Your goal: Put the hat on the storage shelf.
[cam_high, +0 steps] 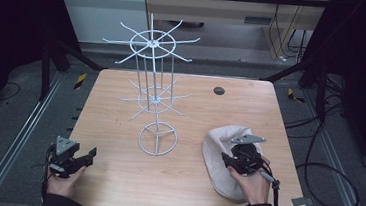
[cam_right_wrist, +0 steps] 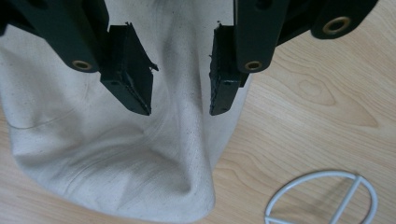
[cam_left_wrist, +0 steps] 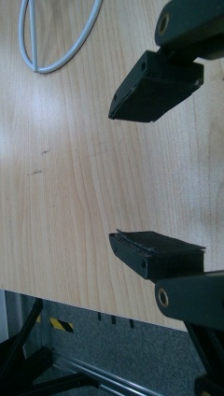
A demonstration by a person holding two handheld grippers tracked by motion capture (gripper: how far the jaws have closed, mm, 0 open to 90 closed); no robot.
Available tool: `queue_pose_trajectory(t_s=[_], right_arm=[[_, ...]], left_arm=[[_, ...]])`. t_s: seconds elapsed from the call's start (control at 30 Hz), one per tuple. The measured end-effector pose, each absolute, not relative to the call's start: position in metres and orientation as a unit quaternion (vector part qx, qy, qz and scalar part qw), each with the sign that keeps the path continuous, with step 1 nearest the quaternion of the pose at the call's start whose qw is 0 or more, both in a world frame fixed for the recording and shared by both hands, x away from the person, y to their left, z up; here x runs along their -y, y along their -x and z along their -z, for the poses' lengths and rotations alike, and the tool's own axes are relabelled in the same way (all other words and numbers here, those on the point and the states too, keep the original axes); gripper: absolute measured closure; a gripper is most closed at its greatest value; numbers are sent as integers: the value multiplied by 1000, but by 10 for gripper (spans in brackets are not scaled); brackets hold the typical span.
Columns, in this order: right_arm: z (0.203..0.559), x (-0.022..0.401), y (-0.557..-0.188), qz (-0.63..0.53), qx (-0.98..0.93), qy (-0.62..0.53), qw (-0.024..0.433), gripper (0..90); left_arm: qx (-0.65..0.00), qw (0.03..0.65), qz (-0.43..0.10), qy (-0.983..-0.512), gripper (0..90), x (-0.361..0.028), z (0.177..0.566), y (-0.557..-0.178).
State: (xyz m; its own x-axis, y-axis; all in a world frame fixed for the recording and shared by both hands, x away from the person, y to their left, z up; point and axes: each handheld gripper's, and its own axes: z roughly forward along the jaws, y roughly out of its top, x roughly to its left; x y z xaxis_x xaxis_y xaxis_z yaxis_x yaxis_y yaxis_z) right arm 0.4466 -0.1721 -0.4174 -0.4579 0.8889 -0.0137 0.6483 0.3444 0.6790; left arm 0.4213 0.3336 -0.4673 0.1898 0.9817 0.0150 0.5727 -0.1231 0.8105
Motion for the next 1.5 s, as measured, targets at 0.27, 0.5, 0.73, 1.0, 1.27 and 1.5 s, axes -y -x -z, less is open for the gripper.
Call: queue_pose_trajectory(t_s=[0.27, 0.5, 0.73, 1.0, 1.27, 1.5], right_arm=[[426, 167, -455, -283, -805, -488, 182, 612], [433, 166, -460, -268, -806, -499, 174, 701], [434, 166, -460, -260, -805, -502, 179, 844], [431, 167, -457, -265, -802, -502, 188, 879], [419, 174, -449, -298, -796, -487, 202, 884], [410, 186, -439, -352, -781, -468, 218, 885]], left_arm=[[-564, 346, -294, -689, 340, -334, 467, -421], [-564, 346, -294, -690, 340, -334, 468, -422], [-564, 345, -294, -691, 340, -334, 468, -422], [-565, 345, -294, -690, 340, -334, 468, -422], [-565, 345, -294, -690, 340, -334, 468, -422], [-564, 344, -295, -690, 339, -334, 468, -421]])
